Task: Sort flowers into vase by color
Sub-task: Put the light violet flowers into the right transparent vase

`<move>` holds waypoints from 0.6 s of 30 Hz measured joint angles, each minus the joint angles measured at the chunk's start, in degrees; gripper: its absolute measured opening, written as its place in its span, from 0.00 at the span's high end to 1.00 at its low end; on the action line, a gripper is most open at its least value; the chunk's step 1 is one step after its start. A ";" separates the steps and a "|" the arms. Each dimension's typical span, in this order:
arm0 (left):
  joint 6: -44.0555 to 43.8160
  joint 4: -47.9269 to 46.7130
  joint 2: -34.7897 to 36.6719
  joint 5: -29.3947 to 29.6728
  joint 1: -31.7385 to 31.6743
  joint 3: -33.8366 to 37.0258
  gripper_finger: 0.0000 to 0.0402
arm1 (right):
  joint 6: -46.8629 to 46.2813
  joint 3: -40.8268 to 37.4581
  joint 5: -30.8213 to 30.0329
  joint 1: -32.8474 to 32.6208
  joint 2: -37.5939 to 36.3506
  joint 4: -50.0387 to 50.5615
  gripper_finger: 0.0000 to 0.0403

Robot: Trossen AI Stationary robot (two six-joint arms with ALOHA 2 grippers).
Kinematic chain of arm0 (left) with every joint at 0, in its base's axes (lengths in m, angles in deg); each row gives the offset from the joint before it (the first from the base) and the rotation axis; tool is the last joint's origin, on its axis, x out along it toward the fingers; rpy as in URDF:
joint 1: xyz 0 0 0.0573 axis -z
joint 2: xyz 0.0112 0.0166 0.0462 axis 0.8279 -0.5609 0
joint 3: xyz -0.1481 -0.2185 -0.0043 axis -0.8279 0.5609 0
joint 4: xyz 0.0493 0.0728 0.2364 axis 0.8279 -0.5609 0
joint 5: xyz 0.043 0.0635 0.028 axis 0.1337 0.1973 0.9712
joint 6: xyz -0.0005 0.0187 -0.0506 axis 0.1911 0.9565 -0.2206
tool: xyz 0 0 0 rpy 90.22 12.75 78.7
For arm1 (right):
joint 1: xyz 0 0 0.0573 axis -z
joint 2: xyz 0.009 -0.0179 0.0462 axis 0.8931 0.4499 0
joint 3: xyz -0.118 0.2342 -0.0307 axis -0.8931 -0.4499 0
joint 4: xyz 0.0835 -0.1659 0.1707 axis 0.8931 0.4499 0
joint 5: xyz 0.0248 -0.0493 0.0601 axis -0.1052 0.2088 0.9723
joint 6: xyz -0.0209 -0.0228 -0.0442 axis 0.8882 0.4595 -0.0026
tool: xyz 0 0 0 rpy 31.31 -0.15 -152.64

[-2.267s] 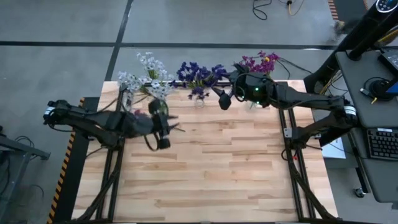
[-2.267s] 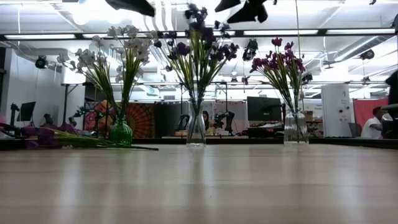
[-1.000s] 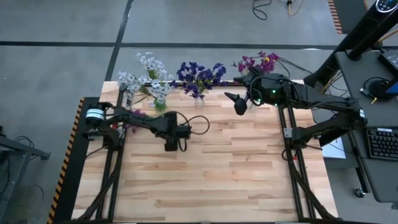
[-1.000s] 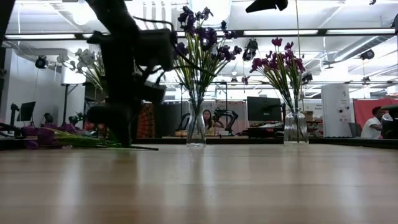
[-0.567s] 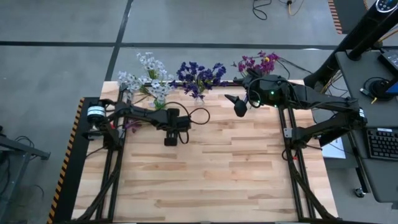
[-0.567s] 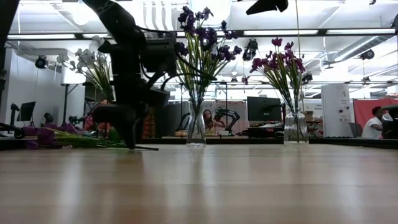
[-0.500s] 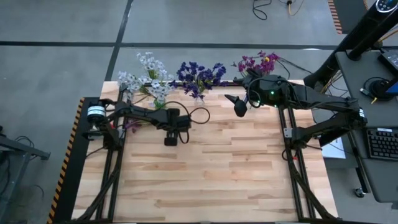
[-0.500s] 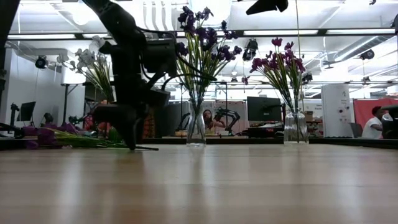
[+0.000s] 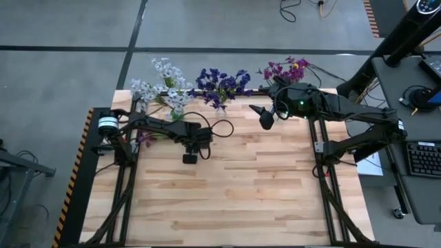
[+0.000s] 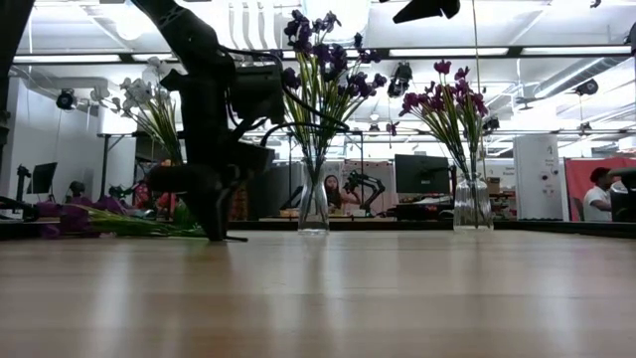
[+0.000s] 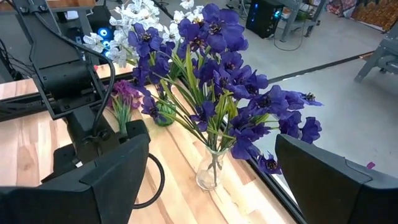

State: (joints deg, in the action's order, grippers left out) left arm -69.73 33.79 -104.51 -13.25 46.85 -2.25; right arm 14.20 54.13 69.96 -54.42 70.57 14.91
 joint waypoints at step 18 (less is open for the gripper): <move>-4.56 0.47 0.96 1.85 5.07 0.33 1.00 | 0.63 -0.02 -0.02 -2.55 -1.66 1.18 0.15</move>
State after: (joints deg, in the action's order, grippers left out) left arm -74.30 34.26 -103.54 -11.41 51.92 -1.92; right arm 14.83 54.11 69.94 -56.98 68.91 16.09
